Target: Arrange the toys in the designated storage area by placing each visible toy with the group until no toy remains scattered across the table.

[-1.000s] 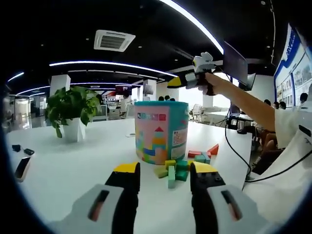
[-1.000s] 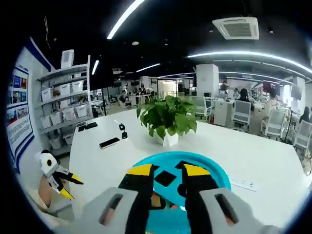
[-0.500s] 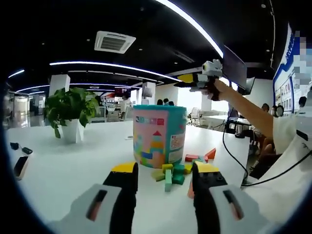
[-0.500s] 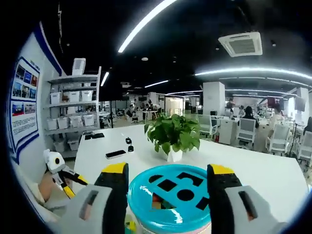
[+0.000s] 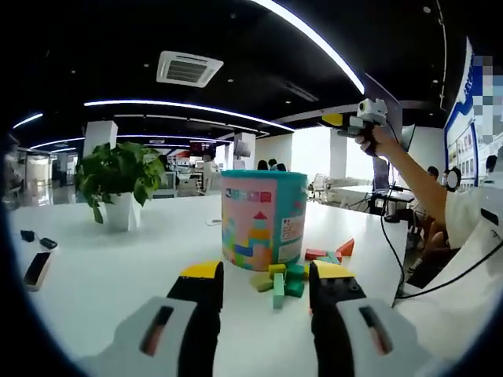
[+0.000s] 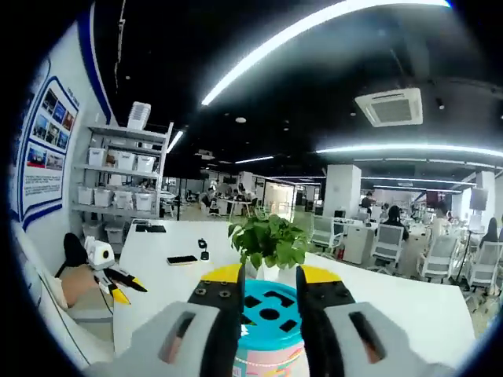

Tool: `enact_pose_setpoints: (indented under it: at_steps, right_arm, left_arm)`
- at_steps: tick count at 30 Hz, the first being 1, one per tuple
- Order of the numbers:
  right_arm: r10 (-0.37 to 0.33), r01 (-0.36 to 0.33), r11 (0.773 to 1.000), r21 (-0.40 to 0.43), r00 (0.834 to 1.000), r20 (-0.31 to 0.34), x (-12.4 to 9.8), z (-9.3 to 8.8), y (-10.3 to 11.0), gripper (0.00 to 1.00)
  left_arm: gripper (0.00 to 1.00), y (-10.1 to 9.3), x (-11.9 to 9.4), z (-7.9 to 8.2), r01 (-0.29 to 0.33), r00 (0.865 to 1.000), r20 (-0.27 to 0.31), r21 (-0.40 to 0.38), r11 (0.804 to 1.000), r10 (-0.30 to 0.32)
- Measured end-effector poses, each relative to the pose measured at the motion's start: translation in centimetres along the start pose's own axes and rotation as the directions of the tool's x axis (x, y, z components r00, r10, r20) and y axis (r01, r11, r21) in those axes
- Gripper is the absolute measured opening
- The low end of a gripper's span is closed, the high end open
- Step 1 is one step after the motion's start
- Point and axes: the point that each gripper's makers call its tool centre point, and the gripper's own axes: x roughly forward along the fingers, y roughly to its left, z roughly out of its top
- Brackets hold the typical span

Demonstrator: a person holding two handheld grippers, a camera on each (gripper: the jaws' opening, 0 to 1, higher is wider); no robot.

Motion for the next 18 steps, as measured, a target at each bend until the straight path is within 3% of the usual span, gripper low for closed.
enact_pose_setpoints:
  at_steps: [3, 5, 7, 8, 12, 15, 18]
  right_arm:
    - [-0.008, 0.007, 1.0, 0.023, 1.0, 0.016, -1.7, -0.6, 0.1, 0.26]
    - [-0.028, 0.025, 0.996, 0.082, 0.999, 0.039, -2.5, -0.7, 0.0, 0.35]
    - [0.036, -0.043, 0.996, 0.079, 0.995, 0.092, -3.2, -0.4, 1.0, 0.42]
    - [0.038, -0.048, 0.992, 0.118, 0.995, 0.087, -3.6, -0.8, 1.1, 0.43]
    - [0.015, -0.018, 0.998, 0.057, 0.998, 0.055, -4.6, -2.5, 1.7, 0.42]
    - [-0.004, 0.001, 0.999, 0.045, 0.998, 0.057, -5.5, -3.4, 2.2, 0.32]
    - [0.005, -0.007, 0.998, 0.055, 0.999, 0.046, -6.2, -4.7, 3.2, 0.34]
  left_arm:
    - [0.46, -0.2, 0.0, 0.1, 0.007, 1.0, 0.005, -0.005, 1.0, -0.007]
    - [0.46, -0.4, 0.1, 0.3, 0.015, 1.0, 0.012, -0.013, 1.0, -0.015]
    - [0.46, -0.4, 0.0, 0.3, 0.013, 1.0, 0.013, -0.008, 1.0, -0.013]
    - [0.46, -0.4, 0.0, 0.3, 0.013, 1.0, 0.013, -0.007, 1.0, -0.013]
    - [0.45, -0.3, -0.1, 0.6, 0.011, 1.0, 0.018, -0.009, 1.0, -0.01]
    - [0.46, -0.3, -0.1, 0.7, 0.012, 1.0, 0.024, -0.012, 1.0, -0.011]
    - [0.54, -0.9, -0.3, 2.0, 0.054, 0.994, 0.097, -0.072, 0.996, -0.047]
